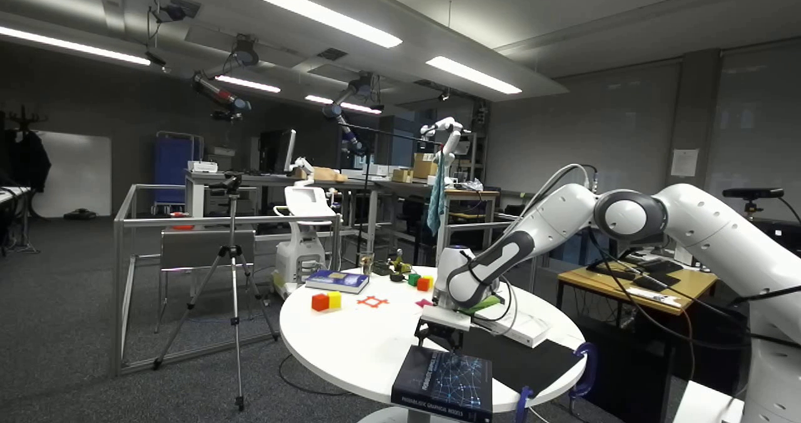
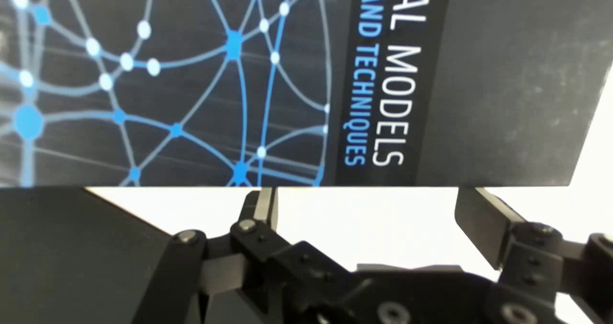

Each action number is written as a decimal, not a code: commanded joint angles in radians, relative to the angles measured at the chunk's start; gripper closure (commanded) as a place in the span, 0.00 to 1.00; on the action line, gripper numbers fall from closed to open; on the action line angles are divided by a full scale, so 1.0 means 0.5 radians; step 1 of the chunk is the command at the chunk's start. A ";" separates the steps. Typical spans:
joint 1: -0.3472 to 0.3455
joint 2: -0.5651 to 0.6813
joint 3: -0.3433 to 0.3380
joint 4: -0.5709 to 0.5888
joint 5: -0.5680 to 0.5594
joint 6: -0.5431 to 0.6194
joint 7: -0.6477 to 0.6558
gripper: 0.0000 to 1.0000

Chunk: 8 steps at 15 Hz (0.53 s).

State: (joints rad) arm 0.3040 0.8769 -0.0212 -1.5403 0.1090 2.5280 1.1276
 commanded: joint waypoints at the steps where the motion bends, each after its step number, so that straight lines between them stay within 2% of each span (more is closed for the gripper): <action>1: 0.036 -0.052 -0.059 0.047 -0.090 -0.144 -0.002 0.00; 8: 0.089 -0.262 -0.062 -0.023 -0.204 -0.325 0.014 0.00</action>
State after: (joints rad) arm 0.3231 0.8377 -0.0422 -1.4994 0.0363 2.4315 1.1297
